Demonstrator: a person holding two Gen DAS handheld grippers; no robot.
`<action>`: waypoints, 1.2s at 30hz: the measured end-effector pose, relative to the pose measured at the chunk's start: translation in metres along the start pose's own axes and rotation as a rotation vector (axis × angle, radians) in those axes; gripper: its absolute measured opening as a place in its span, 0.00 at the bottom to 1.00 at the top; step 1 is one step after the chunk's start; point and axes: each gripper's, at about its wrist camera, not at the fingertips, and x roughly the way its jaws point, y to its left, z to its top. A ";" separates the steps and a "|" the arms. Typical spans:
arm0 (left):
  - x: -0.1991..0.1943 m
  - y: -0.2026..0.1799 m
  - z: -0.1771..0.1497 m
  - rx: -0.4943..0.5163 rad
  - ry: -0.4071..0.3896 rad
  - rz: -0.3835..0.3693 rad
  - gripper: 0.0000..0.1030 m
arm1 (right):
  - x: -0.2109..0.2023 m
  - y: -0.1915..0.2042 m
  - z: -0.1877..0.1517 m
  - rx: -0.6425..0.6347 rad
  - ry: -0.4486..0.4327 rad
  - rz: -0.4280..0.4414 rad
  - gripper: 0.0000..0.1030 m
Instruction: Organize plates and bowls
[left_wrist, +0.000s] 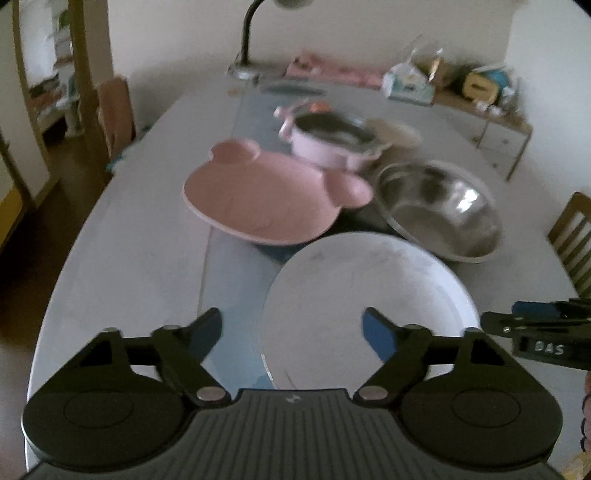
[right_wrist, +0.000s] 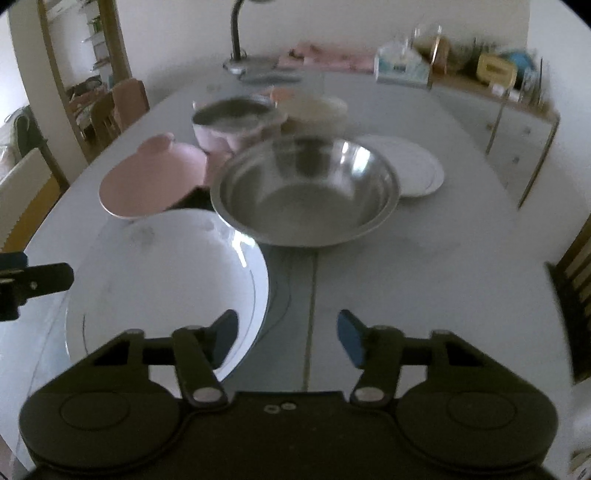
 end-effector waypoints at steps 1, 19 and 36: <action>0.007 0.003 0.002 -0.010 0.023 -0.003 0.67 | 0.005 -0.002 0.002 0.016 0.016 0.002 0.46; 0.048 0.037 -0.011 -0.202 0.221 -0.098 0.16 | 0.038 -0.008 0.007 0.175 0.161 0.147 0.11; -0.021 0.093 -0.075 -0.229 0.215 -0.034 0.15 | 0.012 0.053 -0.028 0.044 0.225 0.269 0.11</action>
